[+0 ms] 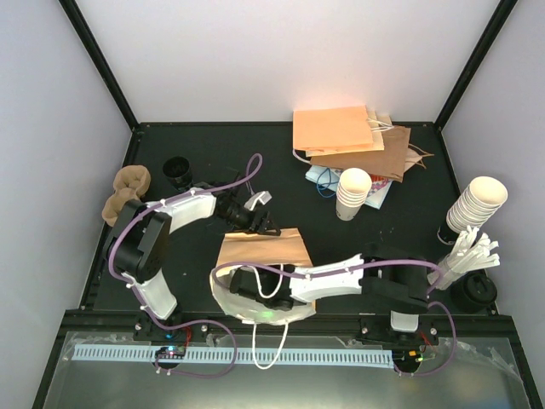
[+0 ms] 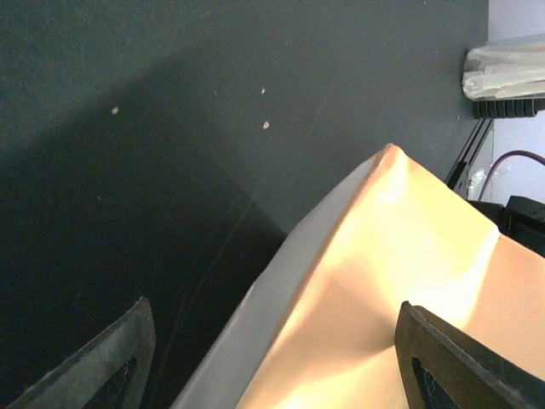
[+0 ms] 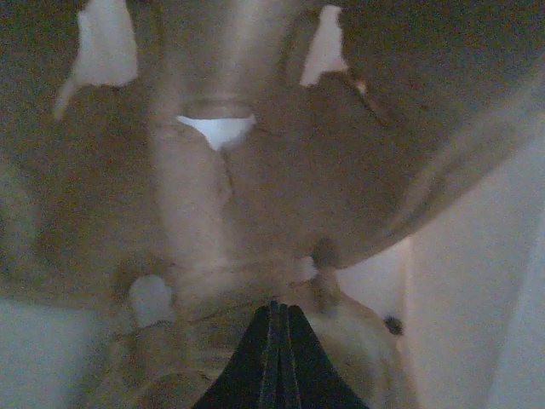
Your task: Pack the takeout coffee
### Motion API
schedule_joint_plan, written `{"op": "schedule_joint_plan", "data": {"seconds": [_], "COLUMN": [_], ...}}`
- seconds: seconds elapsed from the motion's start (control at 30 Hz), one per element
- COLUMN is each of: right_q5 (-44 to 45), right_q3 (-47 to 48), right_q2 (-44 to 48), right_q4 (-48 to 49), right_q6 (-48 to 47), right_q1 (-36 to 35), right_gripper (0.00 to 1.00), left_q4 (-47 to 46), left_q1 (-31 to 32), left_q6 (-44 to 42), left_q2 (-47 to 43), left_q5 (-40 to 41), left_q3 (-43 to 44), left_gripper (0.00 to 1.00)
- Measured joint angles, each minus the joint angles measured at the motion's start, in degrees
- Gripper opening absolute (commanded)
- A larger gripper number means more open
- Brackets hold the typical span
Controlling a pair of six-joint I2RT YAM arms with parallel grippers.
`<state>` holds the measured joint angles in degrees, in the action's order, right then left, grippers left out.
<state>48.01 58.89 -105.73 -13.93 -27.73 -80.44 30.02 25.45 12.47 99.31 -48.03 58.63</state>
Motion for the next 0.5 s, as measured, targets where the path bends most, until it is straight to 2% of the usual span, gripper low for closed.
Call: {"op": "schedule_joint_plan", "data": {"seconds": [0.5], "right_q5": [5.3], "right_q3": [2.5], "right_q2": [2.5], "right_q4": [-19.6], "right_q6": [14.3], "right_q1": [-6.6], "right_gripper": [0.02], "left_q4": [2.6], "left_q1": [0.8], "left_q6": [0.2], "left_q2": [-0.7], "left_q5": [4.2], "left_q3": [1.2], "left_gripper": [0.87]}}
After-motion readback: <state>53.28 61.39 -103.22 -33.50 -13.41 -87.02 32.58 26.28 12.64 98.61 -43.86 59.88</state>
